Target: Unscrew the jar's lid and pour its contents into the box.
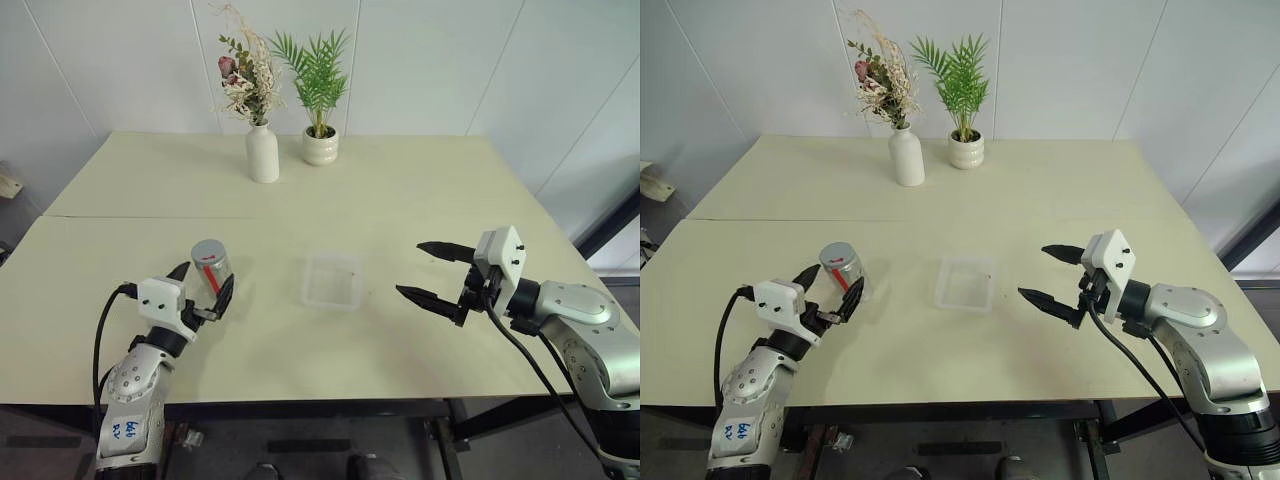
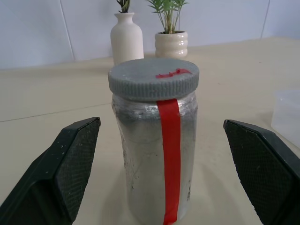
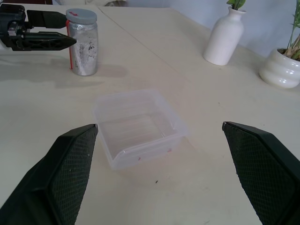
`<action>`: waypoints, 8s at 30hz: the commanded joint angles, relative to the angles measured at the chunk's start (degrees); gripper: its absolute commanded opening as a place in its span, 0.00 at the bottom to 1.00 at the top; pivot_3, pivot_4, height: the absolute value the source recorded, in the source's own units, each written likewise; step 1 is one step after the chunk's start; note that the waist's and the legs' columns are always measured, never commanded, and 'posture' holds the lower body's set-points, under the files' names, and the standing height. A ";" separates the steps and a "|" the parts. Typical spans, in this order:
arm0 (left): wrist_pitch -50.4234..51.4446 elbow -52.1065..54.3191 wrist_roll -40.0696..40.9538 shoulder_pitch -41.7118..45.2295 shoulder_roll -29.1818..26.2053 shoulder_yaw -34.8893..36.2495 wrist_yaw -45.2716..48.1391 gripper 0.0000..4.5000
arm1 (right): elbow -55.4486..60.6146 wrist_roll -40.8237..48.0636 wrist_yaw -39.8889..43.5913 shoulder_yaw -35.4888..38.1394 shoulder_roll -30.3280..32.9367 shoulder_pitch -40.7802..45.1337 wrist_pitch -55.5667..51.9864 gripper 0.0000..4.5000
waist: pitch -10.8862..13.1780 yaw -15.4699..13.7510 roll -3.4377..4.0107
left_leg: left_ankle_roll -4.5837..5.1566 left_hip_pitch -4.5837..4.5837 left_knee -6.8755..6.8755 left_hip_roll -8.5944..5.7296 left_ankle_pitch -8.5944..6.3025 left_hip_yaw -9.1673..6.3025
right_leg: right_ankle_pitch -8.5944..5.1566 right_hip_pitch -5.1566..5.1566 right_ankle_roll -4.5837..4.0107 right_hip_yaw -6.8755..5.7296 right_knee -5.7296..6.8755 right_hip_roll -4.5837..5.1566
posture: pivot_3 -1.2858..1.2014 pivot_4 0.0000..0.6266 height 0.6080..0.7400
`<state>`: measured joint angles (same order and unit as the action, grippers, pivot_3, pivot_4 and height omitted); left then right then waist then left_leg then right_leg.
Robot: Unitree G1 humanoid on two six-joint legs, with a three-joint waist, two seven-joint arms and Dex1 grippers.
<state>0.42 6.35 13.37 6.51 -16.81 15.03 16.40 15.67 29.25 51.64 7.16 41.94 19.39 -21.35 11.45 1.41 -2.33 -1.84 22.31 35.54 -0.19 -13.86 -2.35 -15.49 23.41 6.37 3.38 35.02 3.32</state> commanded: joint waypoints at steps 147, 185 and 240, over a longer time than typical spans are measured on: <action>-0.20 -40.90 7.44 47.57 2.55 -14.20 59.17 0.48 | 7.45 4.48 -1.17 -11.65 -11.44 22.63 -19.16 0.58 | 0.02 0.17 0.02 | 0.06 1.04 0.57 -0.15 0.05 -0.11 | 0.03 1.07 0.07 0.00 0.75 -0.23 | 0.52 0.24 1.00; -2.06 -39.34 7.04 47.27 3.32 -16.34 61.96 0.48 | -0.28 -1.54 -1.51 -13.64 -12.55 28.50 -15.11 1.00 | 0.03 0.14 0.03 | 0.04 1.03 0.61 -0.14 0.05 -0.11 | 0.03 1.09 0.06 0.02 0.83 -0.22 | 0.52 0.24 1.00; -1.12 -40.84 6.56 48.02 2.13 -16.33 61.05 0.48 | -0.70 -1.55 -3.67 -13.72 -12.06 29.05 -14.77 1.00 | 0.03 0.12 0.04 | 0.03 1.01 0.65 -0.14 0.06 -0.09 | 0.03 1.08 0.06 0.03 0.87 -0.19 | 0.52 0.24 1.00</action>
<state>0.00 -34.96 19.74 52.95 -14.99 -1.19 77.28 15.45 29.24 48.24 -6.45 30.34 46.99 -38.31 11.48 1.53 -2.29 -1.81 23.32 36.19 -0.33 -13.79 -2.43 -15.46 24.49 6.43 3.41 35.89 3.15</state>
